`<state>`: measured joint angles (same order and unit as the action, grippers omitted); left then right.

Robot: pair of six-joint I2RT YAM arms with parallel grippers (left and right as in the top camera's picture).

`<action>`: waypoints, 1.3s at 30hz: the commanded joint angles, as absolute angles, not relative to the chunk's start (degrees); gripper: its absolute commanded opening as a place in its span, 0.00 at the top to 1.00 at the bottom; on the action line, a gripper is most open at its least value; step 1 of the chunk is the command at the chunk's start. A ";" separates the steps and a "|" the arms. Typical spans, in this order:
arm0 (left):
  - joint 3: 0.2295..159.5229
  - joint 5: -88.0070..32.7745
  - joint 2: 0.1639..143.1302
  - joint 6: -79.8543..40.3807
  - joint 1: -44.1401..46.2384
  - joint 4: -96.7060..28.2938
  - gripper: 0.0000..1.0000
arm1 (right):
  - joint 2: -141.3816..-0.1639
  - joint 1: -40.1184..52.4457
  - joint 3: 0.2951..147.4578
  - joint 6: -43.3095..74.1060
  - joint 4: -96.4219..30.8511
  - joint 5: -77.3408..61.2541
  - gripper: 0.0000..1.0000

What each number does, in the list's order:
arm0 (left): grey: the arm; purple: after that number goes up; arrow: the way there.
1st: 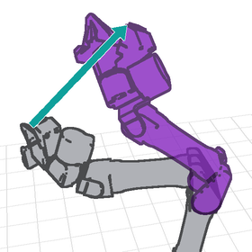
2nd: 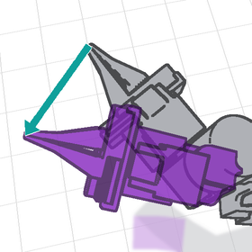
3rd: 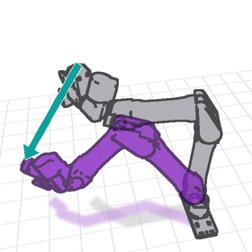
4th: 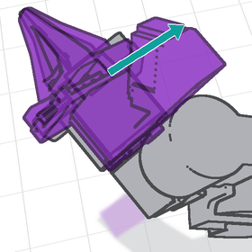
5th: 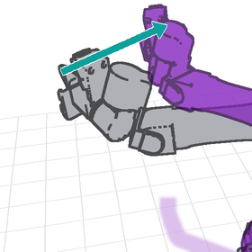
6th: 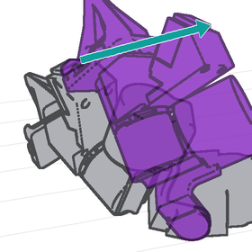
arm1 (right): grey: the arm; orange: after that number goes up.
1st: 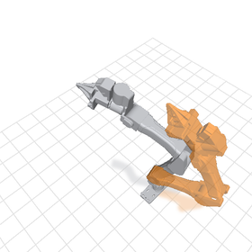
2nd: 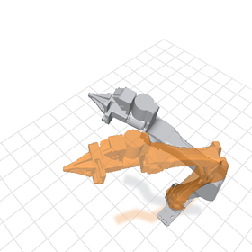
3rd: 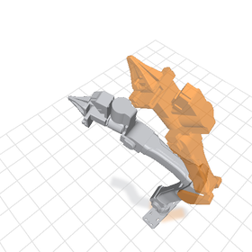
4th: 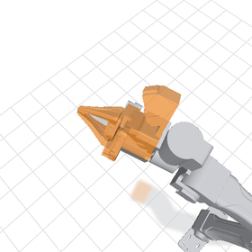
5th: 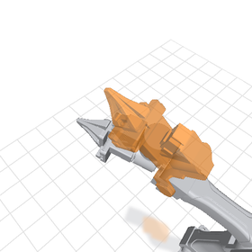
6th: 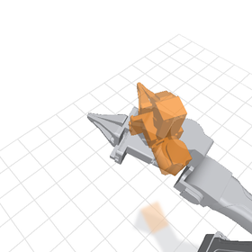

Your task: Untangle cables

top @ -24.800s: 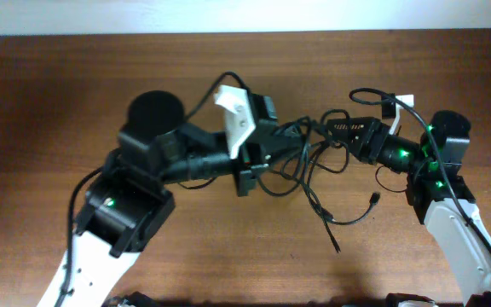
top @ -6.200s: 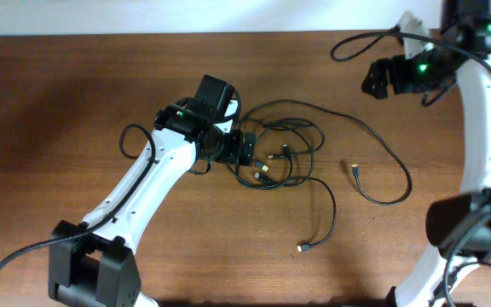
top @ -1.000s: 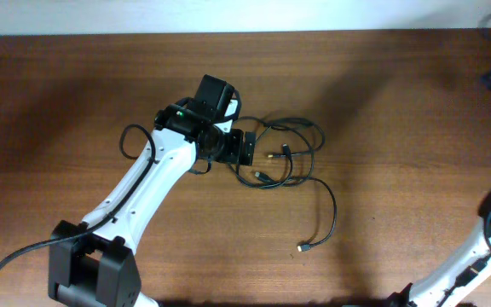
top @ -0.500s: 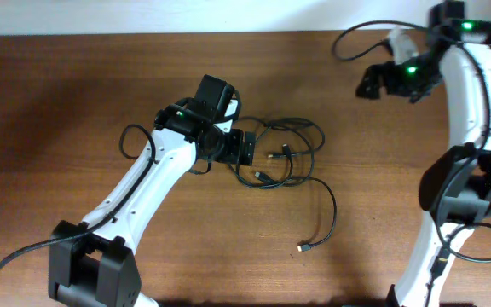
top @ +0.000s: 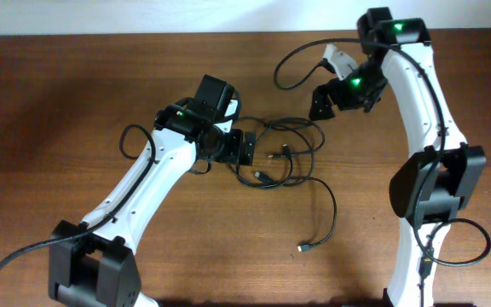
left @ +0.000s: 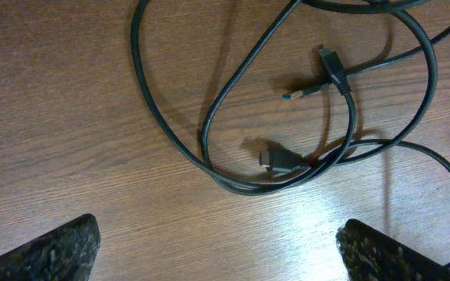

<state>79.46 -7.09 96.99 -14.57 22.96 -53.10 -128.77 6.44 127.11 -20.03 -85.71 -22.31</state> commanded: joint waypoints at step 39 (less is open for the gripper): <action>79.40 -7.09 96.51 -15.14 22.98 -53.01 0.01 | -128.77 7.92 104.05 -45.69 -57.30 -29.52 0.21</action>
